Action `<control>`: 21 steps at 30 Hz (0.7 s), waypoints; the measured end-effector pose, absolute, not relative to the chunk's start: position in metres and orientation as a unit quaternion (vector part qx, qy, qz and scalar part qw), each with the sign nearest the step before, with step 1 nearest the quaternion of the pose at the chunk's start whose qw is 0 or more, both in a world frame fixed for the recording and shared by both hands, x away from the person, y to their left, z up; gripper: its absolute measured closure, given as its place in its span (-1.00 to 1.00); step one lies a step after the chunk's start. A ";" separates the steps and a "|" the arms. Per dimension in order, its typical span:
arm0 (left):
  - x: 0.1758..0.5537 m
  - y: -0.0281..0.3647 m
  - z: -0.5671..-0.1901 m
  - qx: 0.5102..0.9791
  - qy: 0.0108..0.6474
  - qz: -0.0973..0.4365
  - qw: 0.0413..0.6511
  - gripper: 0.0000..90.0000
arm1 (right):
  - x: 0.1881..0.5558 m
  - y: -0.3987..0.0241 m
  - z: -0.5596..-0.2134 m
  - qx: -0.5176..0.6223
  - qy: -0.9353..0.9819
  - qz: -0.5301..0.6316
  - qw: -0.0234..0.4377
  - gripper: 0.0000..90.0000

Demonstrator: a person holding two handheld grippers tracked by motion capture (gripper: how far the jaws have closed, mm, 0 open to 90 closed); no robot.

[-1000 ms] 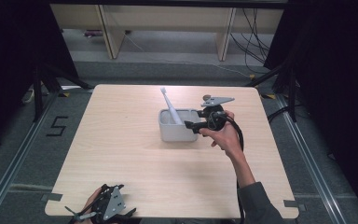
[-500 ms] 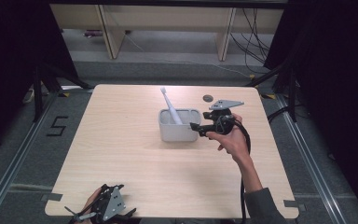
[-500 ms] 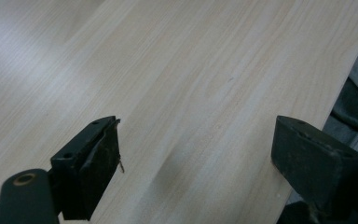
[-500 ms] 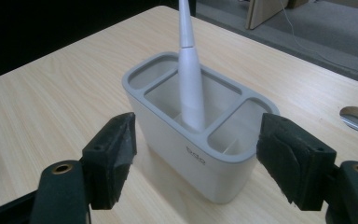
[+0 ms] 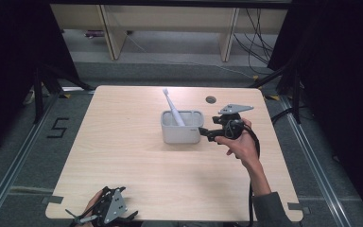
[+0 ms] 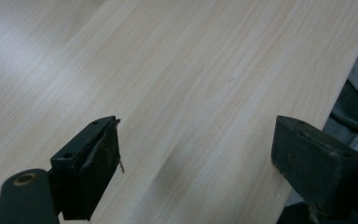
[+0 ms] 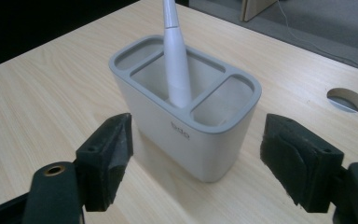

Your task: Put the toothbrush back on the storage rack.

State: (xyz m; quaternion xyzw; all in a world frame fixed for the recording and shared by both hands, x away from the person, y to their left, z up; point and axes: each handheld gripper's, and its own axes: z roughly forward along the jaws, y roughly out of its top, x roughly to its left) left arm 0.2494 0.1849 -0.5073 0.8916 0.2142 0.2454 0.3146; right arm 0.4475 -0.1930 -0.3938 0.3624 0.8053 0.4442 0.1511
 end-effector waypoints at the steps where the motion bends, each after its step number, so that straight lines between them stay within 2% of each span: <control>1: 0.249 0.185 -0.507 0.892 0.214 0.245 0.315 -0.67 | 0.448 -0.194 -0.394 0.354 0.809 0.443 0.153 -0.45; 21: 0.250 0.185 -0.507 0.893 0.213 0.240 0.316 -0.67 | 0.431 -0.201 -0.404 0.361 0.805 0.445 0.155 -0.50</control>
